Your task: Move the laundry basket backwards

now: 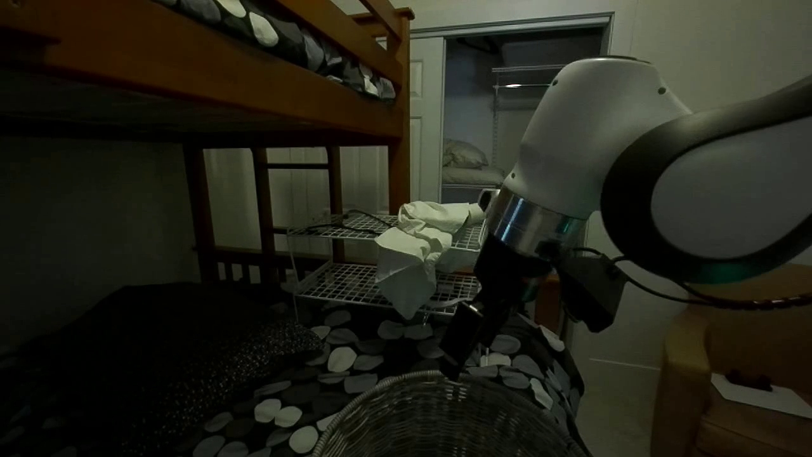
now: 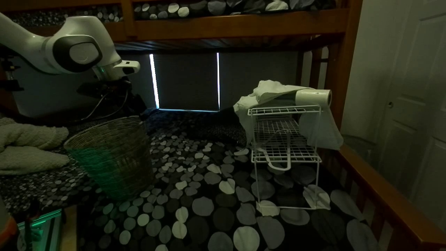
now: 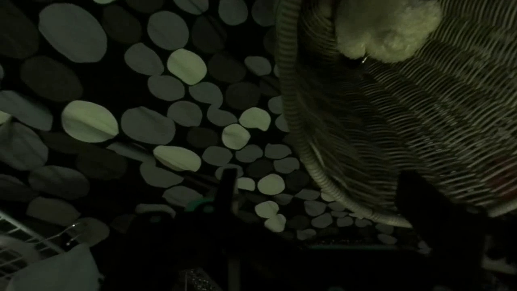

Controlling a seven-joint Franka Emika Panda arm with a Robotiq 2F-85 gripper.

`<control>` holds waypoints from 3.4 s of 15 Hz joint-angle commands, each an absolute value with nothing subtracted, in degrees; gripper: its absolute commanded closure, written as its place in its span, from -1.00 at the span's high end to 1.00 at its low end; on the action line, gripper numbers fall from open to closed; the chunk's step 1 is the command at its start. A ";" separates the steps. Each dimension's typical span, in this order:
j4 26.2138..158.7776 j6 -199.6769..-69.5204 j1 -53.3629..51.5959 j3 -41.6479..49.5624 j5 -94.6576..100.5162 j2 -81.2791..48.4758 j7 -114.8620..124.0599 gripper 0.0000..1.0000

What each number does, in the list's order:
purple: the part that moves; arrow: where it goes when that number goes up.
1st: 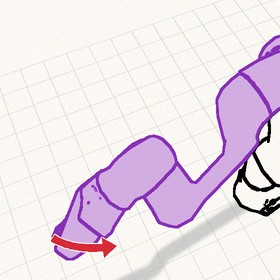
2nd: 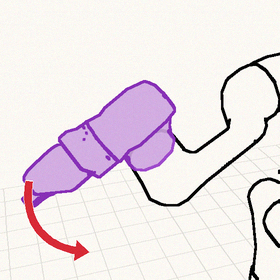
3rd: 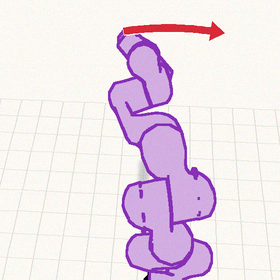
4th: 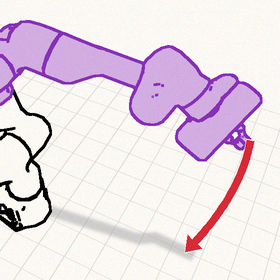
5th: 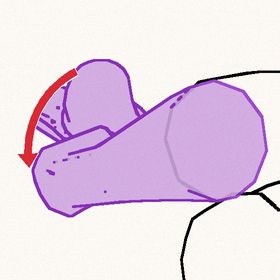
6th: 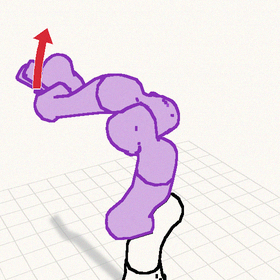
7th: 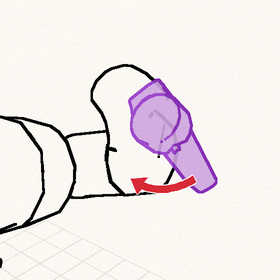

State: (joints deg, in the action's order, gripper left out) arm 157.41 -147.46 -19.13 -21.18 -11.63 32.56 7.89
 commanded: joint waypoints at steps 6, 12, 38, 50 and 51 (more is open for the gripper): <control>157.48 -151.02 -14.48 -24.59 -5.39 19.71 20.63 0.97; 155.36 -148.35 -18.46 -22.68 -7.94 17.35 16.69 -0.12; 143.36 -164.29 -20.30 -15.68 -23.68 13.10 12.67 -0.94; 132.83 -172.19 -12.46 -25.98 1.13 -1.22 41.38 -0.94; 131.43 -174.72 -12.71 -25.26 3.04 -3.12 46.51 -0.94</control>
